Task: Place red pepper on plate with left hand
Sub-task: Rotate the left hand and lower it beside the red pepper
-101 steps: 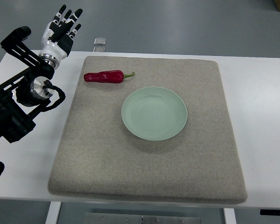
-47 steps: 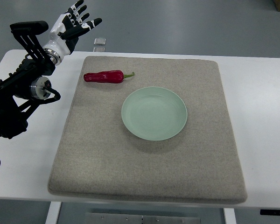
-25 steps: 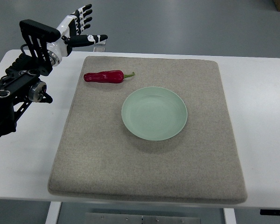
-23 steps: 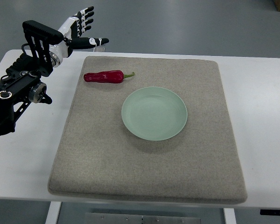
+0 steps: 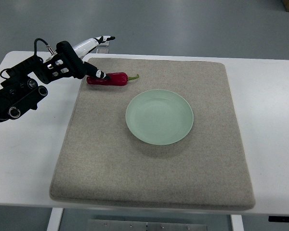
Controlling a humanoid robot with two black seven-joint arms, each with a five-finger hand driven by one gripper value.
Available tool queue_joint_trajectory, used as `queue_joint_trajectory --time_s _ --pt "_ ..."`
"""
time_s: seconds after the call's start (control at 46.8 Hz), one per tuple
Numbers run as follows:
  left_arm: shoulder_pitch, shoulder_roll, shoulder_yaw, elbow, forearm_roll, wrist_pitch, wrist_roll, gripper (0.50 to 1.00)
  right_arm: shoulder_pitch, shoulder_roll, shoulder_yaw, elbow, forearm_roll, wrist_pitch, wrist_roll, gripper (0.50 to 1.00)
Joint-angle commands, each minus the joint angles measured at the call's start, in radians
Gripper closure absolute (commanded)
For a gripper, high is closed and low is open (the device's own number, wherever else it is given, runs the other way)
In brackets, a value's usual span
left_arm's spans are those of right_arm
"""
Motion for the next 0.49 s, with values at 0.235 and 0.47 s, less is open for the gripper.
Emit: queue_joint_trajectory --time_s 0.235,0.47 --pt "0.001 -0.003 0.002 0.031 0.096 0.003 -0.002 0.551 0.001 0.000 0.000 0.000 0.000 0.000 0.000 0.572" --pt "0.003 -0.007 0.026 0.025 0.128 0.020 -0.003 0.609 0.001 0.000 0.000 0.000 0.000 0.000 -0.001 0.572"
